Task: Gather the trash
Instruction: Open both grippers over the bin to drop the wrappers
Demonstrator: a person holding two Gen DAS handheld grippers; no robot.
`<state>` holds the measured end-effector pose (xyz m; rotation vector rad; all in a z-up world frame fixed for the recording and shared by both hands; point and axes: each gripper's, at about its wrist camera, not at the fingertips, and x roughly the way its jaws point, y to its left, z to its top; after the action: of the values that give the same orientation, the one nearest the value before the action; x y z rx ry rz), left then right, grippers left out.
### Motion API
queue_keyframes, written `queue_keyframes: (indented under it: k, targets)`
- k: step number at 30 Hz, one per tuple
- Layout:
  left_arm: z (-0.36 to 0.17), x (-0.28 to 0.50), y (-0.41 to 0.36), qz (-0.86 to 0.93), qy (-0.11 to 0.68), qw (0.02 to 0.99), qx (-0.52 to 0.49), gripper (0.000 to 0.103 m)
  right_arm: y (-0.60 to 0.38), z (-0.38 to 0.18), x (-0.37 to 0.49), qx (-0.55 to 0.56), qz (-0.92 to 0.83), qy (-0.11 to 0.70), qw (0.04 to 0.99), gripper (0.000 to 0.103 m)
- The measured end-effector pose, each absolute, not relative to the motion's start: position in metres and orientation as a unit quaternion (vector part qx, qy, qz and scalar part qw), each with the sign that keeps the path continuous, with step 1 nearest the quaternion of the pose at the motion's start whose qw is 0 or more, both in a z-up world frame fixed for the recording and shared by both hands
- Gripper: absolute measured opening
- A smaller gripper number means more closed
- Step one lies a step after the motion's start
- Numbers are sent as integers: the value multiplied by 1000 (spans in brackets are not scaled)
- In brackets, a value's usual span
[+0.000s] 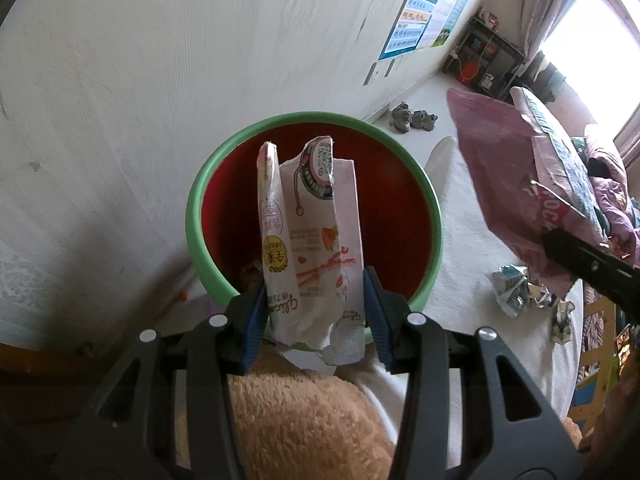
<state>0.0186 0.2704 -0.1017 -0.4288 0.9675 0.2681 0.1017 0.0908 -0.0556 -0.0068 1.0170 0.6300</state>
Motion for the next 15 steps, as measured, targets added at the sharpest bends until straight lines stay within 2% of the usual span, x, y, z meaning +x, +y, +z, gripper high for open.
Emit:
queue_keyframes:
  k: [12,14,15]
  targets:
    - [-107,32,270,124,465,853,-204,44,109,-69,107,-20,292,484,825,22]
    - [-108,32,271,125,466,851,-205,47,109,-70,109,-18,291,485,824,23]
    - [-109,33,272,127,468,849,-207,50,108,-70,110,-17,291,485,825,27]
